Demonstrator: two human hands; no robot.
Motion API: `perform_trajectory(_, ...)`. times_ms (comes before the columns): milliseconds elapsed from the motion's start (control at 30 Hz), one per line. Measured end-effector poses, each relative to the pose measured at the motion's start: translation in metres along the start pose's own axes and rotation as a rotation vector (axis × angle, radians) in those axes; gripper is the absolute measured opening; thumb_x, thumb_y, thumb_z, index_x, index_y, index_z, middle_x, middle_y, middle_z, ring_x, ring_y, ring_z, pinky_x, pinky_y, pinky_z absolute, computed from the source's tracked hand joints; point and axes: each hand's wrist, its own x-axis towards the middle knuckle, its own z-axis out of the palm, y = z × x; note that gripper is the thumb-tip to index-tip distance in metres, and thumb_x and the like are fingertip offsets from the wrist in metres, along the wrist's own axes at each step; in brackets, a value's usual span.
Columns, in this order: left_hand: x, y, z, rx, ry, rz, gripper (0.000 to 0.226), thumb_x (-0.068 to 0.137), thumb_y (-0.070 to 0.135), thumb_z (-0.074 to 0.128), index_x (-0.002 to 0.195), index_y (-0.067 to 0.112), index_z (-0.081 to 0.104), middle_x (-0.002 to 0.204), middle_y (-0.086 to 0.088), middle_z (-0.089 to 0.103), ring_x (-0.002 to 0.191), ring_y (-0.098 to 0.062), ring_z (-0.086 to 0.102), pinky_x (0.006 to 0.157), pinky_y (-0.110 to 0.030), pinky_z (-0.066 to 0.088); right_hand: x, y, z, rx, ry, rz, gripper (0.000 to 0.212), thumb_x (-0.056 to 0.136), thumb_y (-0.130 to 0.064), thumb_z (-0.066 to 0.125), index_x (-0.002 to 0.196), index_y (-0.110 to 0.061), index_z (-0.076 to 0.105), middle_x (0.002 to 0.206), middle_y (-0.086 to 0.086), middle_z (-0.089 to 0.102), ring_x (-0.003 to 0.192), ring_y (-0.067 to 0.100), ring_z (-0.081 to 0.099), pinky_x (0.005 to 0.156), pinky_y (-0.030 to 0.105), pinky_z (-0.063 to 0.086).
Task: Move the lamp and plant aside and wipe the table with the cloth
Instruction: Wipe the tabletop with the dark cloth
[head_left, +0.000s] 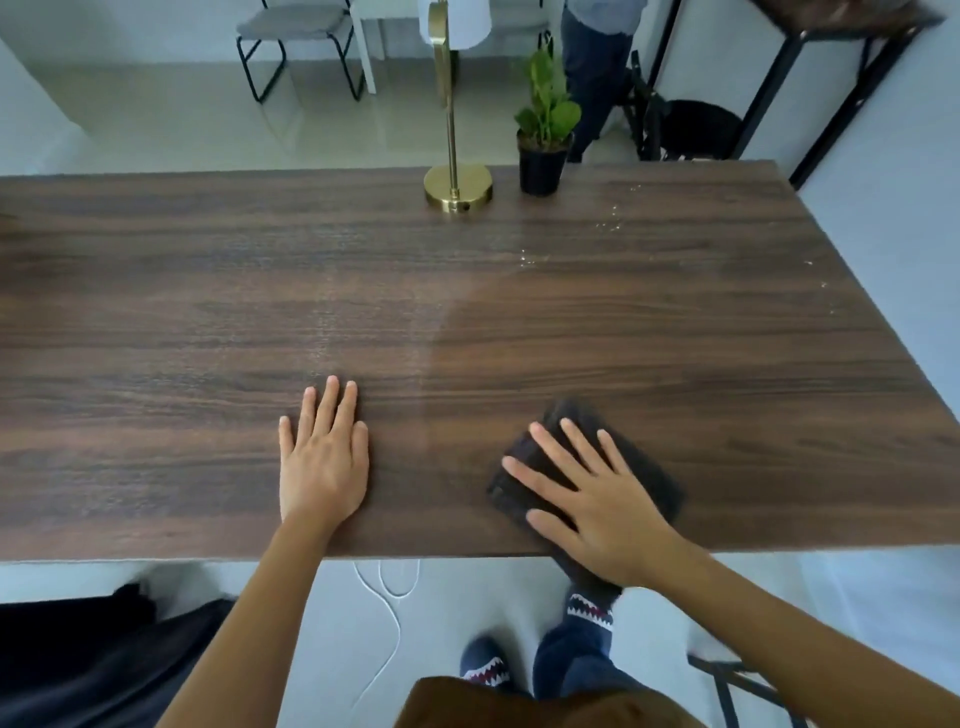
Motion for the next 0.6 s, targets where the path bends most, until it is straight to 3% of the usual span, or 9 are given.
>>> perform_trajectory(100, 0.001, -0.002, 0.002, 0.006, 0.027, 0.004, 0.053, 0.099, 0.034, 0.025, 0.151, 0.022, 0.02, 0.161, 0.002, 0.014, 0.149, -0.023, 0.007, 0.117, -0.051, 0.009, -0.046, 0.079, -0.016, -0.033, 0.002, 0.253, 0.056, 0.098, -0.063, 0.013, 0.152, -0.048, 0.012, 0.165, -0.004, 0.012, 0.15, 0.034, 0.016, 0.114, 0.062, 0.022)
perform_trajectory(167, 0.003, 0.003, 0.002, 0.012, 0.029, 0.018, 0.053, 0.099, 0.034, 0.026, 0.151, 0.022, 0.021, 0.161, 0.001, 0.015, 0.148, -0.024, 0.008, 0.117, -0.052, 0.01, -0.036, 0.124, -0.03, -0.019, -0.005, 0.506, 0.06, 0.095, -0.067, 0.013, 0.152, -0.048, 0.013, 0.165, -0.001, 0.012, 0.149, 0.037, 0.015, 0.114, 0.064, 0.019)
perform_trajectory(267, 0.002, 0.004, -0.001, 0.006, 0.016, -0.001, 0.053, 0.099, 0.033, 0.026, 0.151, 0.023, 0.02, 0.161, 0.002, 0.014, 0.148, -0.023, 0.007, 0.118, -0.052, 0.01, 0.043, 0.151, -0.046, 0.117, 0.039, 0.878, 0.062, 0.095, -0.066, 0.011, 0.153, -0.046, 0.005, 0.166, 0.002, -0.002, 0.15, 0.039, -0.002, 0.115, 0.066, 0.003)
perform_trajectory(333, 0.0, 0.003, -0.001, 0.007, 0.016, -0.006, 0.053, 0.099, 0.033, 0.025, 0.151, 0.023, 0.019, 0.161, 0.002, 0.014, 0.149, -0.023, 0.006, 0.118, -0.051, 0.009, 0.112, 0.137, -0.052, 0.171, 0.026, 0.991, 0.061, 0.097, -0.062, 0.01, 0.155, -0.042, 0.0, 0.165, 0.006, -0.009, 0.149, 0.042, -0.009, 0.113, 0.068, -0.003)
perform_trajectory(400, 0.0, 0.001, -0.001, 0.0, 0.013, -0.002, 0.053, 0.099, 0.034, 0.024, 0.151, 0.023, 0.019, 0.161, 0.003, 0.013, 0.149, -0.022, 0.006, 0.118, -0.051, 0.008, 0.168, 0.088, -0.05, 0.158, -0.016, 0.862, 0.06, 0.099, -0.057, 0.011, 0.155, -0.039, -0.001, 0.165, 0.008, -0.011, 0.148, 0.043, -0.01, 0.113, 0.068, -0.004)
perform_trajectory(467, 0.0, -0.001, -0.002, -0.025, 0.009, 0.005, 0.052, 0.099, 0.032, 0.026, 0.151, 0.023, 0.021, 0.161, 0.002, 0.014, 0.149, -0.022, 0.006, 0.118, -0.05, 0.007, 0.194, 0.018, -0.037, 0.134, -0.048, 0.593, 0.059, 0.1, -0.056, 0.013, 0.155, -0.039, 0.0, 0.165, 0.007, -0.009, 0.149, 0.041, -0.01, 0.115, 0.066, -0.005)
perform_trajectory(600, 0.001, -0.003, -0.006, -0.091, 0.04, -0.029, 0.051, 0.1, 0.027, 0.03, 0.149, 0.019, 0.027, 0.16, -0.001, 0.018, 0.148, -0.023, 0.008, 0.118, -0.049, 0.007, 0.139, -0.082, -0.008, 0.056, -0.04, 0.115, 0.058, 0.099, -0.055, 0.021, 0.155, -0.04, 0.014, 0.166, 0.008, 0.005, 0.15, 0.039, 0.003, 0.117, 0.062, 0.003)
